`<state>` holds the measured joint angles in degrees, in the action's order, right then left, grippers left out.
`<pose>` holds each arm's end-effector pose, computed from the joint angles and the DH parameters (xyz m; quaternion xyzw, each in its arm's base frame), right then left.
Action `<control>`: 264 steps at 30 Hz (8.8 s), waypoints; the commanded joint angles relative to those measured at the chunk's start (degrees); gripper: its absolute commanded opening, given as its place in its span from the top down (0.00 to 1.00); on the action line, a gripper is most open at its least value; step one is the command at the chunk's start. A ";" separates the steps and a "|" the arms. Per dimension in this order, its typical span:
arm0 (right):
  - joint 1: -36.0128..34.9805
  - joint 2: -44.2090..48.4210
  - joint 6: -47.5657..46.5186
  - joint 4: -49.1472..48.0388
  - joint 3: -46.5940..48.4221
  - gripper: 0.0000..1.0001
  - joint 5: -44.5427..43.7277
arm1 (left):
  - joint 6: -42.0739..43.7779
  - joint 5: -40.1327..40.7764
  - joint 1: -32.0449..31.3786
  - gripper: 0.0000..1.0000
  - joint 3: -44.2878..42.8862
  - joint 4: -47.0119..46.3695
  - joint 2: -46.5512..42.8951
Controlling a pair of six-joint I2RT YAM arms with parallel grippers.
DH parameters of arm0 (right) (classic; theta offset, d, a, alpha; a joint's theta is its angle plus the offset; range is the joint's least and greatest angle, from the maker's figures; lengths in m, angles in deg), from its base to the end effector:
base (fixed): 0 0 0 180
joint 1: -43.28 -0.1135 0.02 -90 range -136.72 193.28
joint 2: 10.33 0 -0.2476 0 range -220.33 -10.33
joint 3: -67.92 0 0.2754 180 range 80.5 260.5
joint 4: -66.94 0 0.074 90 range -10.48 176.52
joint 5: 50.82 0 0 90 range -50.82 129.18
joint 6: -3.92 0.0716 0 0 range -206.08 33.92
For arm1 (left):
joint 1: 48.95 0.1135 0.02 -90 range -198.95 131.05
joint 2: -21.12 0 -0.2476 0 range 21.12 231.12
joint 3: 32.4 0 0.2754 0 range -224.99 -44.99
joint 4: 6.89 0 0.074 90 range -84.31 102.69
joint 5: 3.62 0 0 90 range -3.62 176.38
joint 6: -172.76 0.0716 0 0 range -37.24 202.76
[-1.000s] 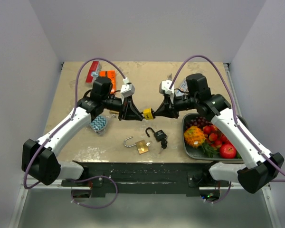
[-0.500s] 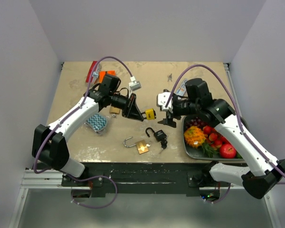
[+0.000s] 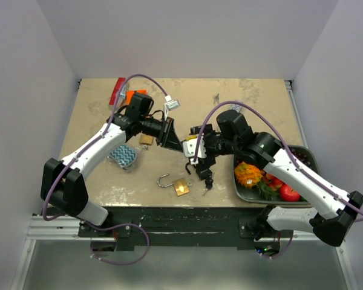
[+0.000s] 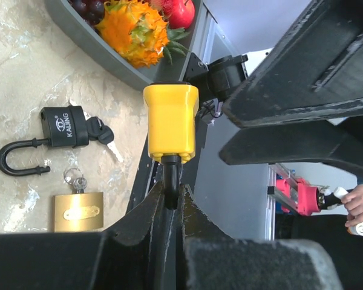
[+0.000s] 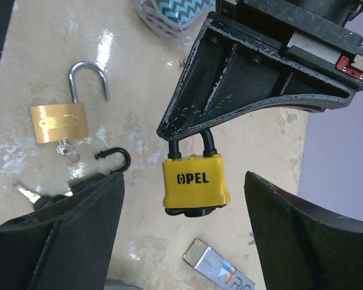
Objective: Lock with the key
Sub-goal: Place the lock at the center of the board, then pick up the lock from the center of the board, then lock the lock.
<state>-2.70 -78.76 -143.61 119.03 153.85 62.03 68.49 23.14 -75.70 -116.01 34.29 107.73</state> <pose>0.1932 0.2400 0.3471 -0.7386 0.4649 0.1286 0.4710 0.2896 -0.2176 0.2722 0.2881 0.7575 -0.5685 0.1413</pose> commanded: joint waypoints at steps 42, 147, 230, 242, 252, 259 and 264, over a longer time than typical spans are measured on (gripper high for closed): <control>8.87 -14.09 22.88 -12.69 8.83 1.00 -10.28 | 2.75 14.77 18.82 0.01 -2.45 -8.72 -11.27; 16.98 -8.83 53.94 -10.14 -11.37 0.01 -8.71 | 13.99 32.57 33.95 0.01 -3.87 2.08 -16.03; 3.26 -14.37 26.51 12.26 12.26 1.00 10.47 | 51.62 -7.33 12.79 0.18 10.73 6.99 -18.85; 3.17 -14.11 29.59 11.12 13.58 1.00 6.33 | 44.15 -1.98 0.56 0.21 12.93 -0.73 -16.82; 3.17 -14.11 29.94 11.38 14.64 1.00 10.02 | 41.77 0.75 -1.73 0.60 14.16 -6.19 -15.59; 3.17 -15.33 29.50 12.44 15.60 1.00 11.86 | 43.62 0.05 -1.82 0.99 13.90 -4.61 -15.94; 3.35 -16.47 31.08 13.66 16.66 0.74 14.41 | 37.67 2.60 -1.56 1.00 15.39 -10.47 -19.01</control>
<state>0.63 -95.39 -114.39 134.11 166.11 70.19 109.85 24.60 -77.23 -101.94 30.55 91.78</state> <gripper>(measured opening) 0.602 0.138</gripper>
